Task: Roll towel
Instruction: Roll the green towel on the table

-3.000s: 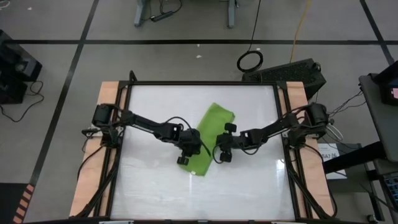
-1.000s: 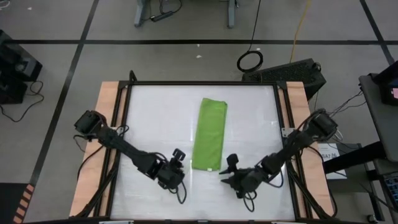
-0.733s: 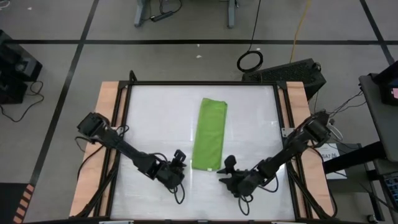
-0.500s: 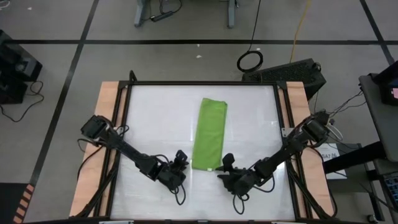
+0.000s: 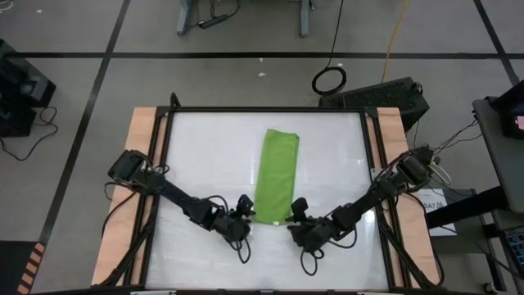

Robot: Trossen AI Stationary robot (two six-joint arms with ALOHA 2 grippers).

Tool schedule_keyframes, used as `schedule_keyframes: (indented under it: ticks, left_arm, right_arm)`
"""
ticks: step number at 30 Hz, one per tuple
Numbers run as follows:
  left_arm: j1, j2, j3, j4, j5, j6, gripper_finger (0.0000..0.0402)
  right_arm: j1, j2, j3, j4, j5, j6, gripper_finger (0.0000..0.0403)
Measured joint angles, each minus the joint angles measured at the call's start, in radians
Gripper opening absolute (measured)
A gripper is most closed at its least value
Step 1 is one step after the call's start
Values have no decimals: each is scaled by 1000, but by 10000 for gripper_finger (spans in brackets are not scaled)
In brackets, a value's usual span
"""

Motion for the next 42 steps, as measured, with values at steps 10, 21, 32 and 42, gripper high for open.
schedule_keyframes:
  ticks: [10, 21, 32, 42]
  left_arm:
    - [15, 49, 1, 128, 15, 51, 187]
    - [40, 73, 3, 130, 107, 45, 80]
    - [40, 73, 2, 103, 134, 45, 83]
    - [85, 75, -3, 183, 278, -61, 9]
  right_arm:
    - [-18, 0, -2, 11, -3, 6, 63]
    - [-12, -12, -3, 24, 15, 306, 2]
    - [-12, -123, -3, -74, 7, 506, 1]
    - [-41, -163, -3, -214, -147, 671, 0]
